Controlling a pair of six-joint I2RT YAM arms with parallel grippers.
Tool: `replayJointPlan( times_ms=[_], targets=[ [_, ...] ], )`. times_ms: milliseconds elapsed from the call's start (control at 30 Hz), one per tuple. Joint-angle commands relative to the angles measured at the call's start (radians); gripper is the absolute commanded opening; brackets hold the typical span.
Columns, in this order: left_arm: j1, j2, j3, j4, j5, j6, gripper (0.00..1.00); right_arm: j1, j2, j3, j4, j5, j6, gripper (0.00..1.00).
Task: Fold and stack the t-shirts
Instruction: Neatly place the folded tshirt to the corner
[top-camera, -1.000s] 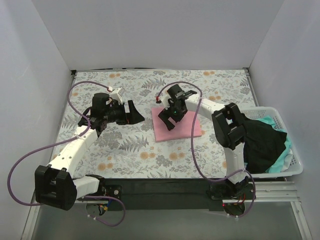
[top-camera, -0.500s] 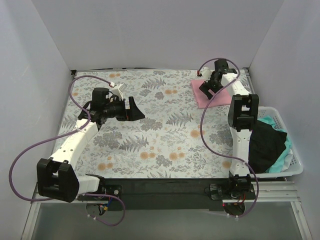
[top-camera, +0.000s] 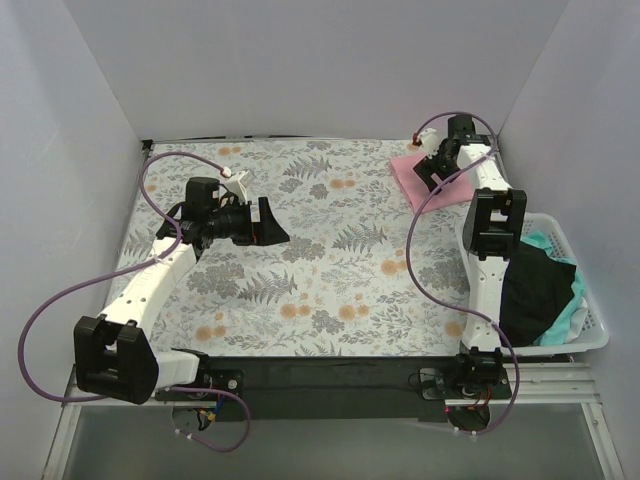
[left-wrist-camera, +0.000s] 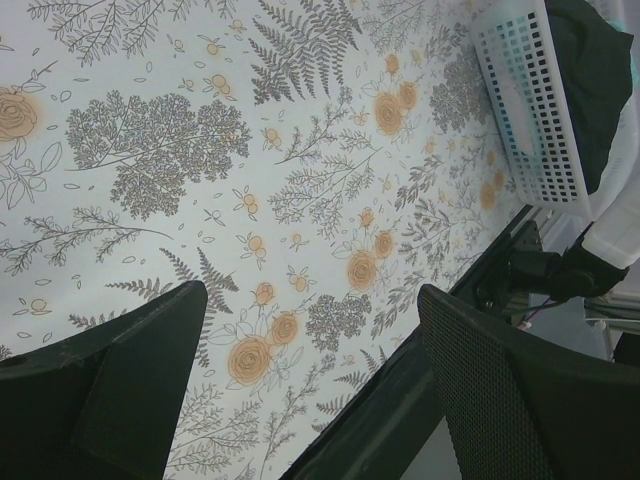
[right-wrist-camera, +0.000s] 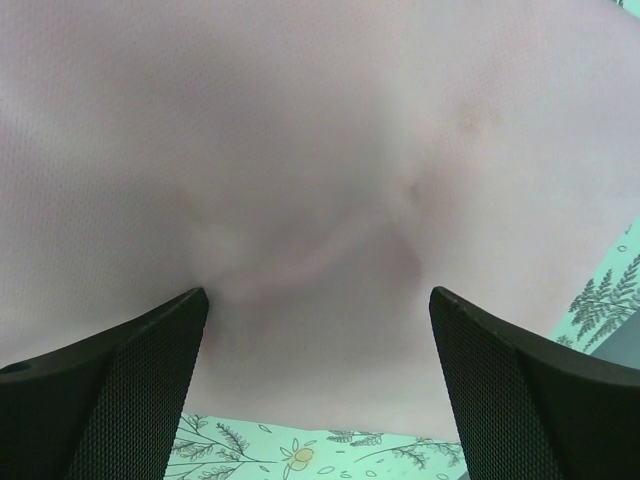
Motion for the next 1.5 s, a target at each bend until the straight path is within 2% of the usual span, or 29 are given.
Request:
replayJointPlan(
  times_ms=[0, 67, 300, 433, 533, 567, 667, 700, 800, 933, 1200, 1467],
  targets=[
    [0.006, -0.022, 0.013, -0.018, 0.000, 0.021, 0.86, -0.032, 0.002, -0.037, -0.052, -0.078, 0.094, 0.98],
    [0.006, -0.023, 0.008, -0.019, 0.000, 0.018, 0.86, -0.023, -0.035, -0.033, -0.040, -0.140, 0.138, 0.98],
    [0.007, -0.034, -0.010, -0.012, 0.005, -0.005, 0.86, 0.075, -0.214, -0.023, 0.057, -0.187, 0.239, 0.98],
    [0.009, -0.051, -0.015, -0.011, 0.000, -0.010, 0.86, 0.163, -0.234, -0.065, 0.077, -0.181, 0.289, 0.98],
    [0.012, -0.063, -0.021, -0.015, -0.010, -0.016, 0.86, 0.209, -0.208, -0.086, 0.081, -0.166, 0.307, 0.88],
    [0.012, -0.068, -0.023, -0.015, -0.014, -0.017, 0.86, 0.215, -0.194, -0.079, 0.080, -0.157, 0.315, 0.79],
    [0.014, -0.074, -0.023, -0.022, -0.017, -0.019, 0.86, 0.229, -0.147, -0.062, 0.080, -0.140, 0.344, 0.59],
    [0.015, -0.077, -0.024, -0.024, -0.018, -0.019, 0.86, 0.233, -0.128, -0.057, 0.080, -0.108, 0.344, 0.49],
    [0.015, -0.082, -0.030, -0.027, -0.020, -0.019, 0.86, 0.246, -0.101, -0.065, 0.077, -0.057, 0.333, 0.40],
    [0.017, -0.079, -0.038, -0.019, -0.018, -0.025, 0.86, 0.258, -0.067, -0.083, 0.080, -0.017, 0.315, 0.37],
    [0.023, -0.079, -0.039, -0.022, -0.023, -0.027, 0.86, 0.258, 0.048, -0.011, 0.091, 0.128, 0.307, 0.35],
    [0.037, -0.082, -0.046, -0.031, -0.023, -0.024, 0.86, 0.256, 0.112, 0.013, 0.169, 0.248, 0.299, 0.31]
  ],
)
